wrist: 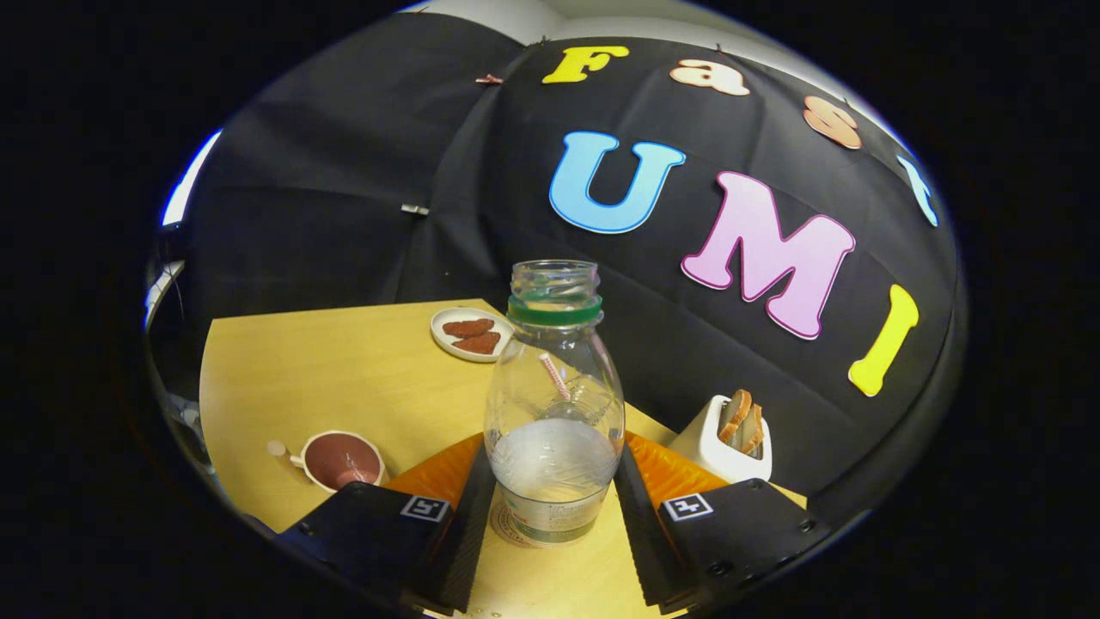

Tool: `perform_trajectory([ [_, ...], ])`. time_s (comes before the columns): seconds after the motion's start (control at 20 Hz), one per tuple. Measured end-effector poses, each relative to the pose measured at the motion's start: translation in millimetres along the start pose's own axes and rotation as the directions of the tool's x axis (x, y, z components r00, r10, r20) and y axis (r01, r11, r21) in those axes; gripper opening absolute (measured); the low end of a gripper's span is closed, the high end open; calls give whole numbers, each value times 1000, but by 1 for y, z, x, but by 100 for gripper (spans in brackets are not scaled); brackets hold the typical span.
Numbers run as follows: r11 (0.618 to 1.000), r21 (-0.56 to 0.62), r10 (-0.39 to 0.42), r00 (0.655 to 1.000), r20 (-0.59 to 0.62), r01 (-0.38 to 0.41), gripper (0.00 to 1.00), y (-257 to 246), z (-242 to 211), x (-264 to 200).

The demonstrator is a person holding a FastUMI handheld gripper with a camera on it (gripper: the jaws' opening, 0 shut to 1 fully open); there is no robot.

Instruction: Take the bottle from table, then pour the juice into the cup, finally place the bottle on the coaster

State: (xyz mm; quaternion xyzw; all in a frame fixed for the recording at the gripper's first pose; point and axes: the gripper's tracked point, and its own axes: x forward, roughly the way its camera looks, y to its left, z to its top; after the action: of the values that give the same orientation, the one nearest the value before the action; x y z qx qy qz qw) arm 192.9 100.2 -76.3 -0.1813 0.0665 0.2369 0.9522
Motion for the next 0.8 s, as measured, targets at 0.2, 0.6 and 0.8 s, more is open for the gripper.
perform_trajectory([
  [0.2, 981, 192, 7, 999, 34, -14, 75, 12, -20, 14],
  [0.6, 957, 288, -44, 999, 7, 40, 75, 0, -60, 47],
  [0.8, 955, 289, -70, 997, 13, 63, 75, -9, -66, 57],
])
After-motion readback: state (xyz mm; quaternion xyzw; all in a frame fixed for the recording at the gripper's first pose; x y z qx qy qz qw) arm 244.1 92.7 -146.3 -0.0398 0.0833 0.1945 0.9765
